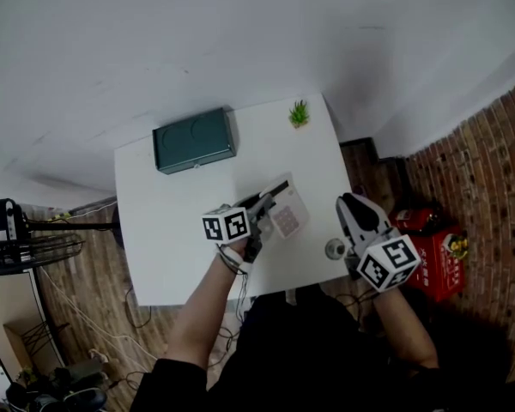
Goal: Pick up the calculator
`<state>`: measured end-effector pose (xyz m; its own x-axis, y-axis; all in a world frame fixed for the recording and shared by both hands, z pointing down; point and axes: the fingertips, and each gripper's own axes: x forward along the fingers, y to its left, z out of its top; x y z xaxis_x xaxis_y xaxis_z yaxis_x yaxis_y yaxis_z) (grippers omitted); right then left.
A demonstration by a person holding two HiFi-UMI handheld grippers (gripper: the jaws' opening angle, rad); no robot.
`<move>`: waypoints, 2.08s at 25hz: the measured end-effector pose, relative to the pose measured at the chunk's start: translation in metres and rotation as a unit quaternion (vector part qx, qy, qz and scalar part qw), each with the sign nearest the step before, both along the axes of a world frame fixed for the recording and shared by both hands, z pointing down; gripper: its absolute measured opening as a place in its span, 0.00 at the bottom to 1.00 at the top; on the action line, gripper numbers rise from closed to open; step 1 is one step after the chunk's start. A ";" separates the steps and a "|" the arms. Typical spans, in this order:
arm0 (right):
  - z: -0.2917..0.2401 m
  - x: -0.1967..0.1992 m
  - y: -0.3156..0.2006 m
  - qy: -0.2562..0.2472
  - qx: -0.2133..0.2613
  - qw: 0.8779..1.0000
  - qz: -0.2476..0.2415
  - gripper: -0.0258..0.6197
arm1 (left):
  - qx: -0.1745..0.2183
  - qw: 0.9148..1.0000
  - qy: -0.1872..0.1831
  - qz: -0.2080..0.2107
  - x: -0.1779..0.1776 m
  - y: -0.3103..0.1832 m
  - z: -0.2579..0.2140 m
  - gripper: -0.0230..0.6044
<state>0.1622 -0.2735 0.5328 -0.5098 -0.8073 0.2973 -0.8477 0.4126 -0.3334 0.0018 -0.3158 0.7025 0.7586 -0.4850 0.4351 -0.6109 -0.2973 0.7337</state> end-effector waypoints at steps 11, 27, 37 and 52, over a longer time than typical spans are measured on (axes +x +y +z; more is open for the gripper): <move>-0.009 -0.008 0.017 0.006 0.003 1.000 -0.009 0.12 | 0.023 0.999 0.028 -0.040 -0.025 0.021 -0.036 0.14; -0.039 -0.035 0.015 0.003 0.037 0.999 -0.037 0.11 | 0.121 0.969 0.172 -0.129 -0.074 0.038 -0.171 0.14; -0.065 -0.079 0.007 0.045 0.047 0.997 -0.052 0.09 | 0.164 0.949 0.220 -0.157 -0.118 0.046 -0.240 0.14; -0.095 -0.059 0.010 0.072 0.108 0.989 -0.070 0.05 | 0.217 0.919 0.249 -0.215 -0.126 0.064 -0.301 0.14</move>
